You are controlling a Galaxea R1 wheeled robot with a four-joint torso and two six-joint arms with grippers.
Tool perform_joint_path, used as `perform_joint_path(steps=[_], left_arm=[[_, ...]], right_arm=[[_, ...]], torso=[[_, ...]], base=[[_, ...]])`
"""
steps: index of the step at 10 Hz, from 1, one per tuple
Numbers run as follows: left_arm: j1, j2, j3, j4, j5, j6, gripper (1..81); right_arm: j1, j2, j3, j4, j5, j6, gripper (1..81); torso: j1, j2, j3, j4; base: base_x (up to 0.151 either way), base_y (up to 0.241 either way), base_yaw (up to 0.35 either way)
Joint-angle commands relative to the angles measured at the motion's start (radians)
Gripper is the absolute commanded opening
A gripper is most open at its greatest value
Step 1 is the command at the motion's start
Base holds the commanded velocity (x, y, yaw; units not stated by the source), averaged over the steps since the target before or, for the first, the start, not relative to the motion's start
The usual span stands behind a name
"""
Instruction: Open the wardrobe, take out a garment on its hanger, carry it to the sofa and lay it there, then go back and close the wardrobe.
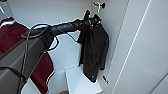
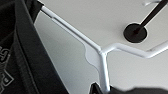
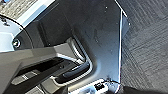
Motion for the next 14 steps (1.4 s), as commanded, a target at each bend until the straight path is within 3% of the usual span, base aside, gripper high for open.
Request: perform_joint_path(steps=[1,7,8,9,10,11,14], left_arm=[[-0.235,-0.004,0.01,0.02,-0.032,0.016,1.0],[-0.278,-0.102,0.117,0.025,-0.026,0.016,1.0],[-0.276,-0.116,0.131,0.026,-0.02,0.016,1.0],[-0.276,-0.127,0.145,0.029,-0.017,0.016,1.0],[-0.278,-0.131,0.153,0.031,-0.017,0.018,1.0],[-0.278,-0.139,0.16,0.031,-0.015,0.019,1.0],[-0.276,-0.156,0.188,0.04,-0.013,0.019,1.0]], right_arm=[[0.021,0.0,0.003,0.008,-0.062,0.001,81.1],[0.015,0.0,0.005,0.002,-0.053,0.0,81.1],[0.016,0.0,0.003,0.003,-0.053,0.0,81.1],[0.018,0.0,0.003,0.005,-0.053,0.0,81.1],[0.016,0.0,0.005,0.003,-0.053,0.001,81.1],[0.016,0.0,0.005,0.005,-0.053,0.0,81.1],[0.016,0.0,0.005,0.006,-0.051,0.001,81.1]], torso=[[0.0,0.0,0.0,0.0],[0.0,0.0,0.0,0.0],[0.0,0.0,0.0,0.062],[0.0,0.0,0.0,0.099],[0.0,0.0,0.0,0.107],[0.0,0.0,0.0,0.132],[0.0,0.0,0.0,0.237]], base=[[0.0,0.0,0.0],[0.0,0.0,0.0],[0.0,0.0,0.0],[0.0,0.0,0.0],[0.0,0.0,0.0],[0.0,0.0,0.0],[0.0,0.0,0.0]])
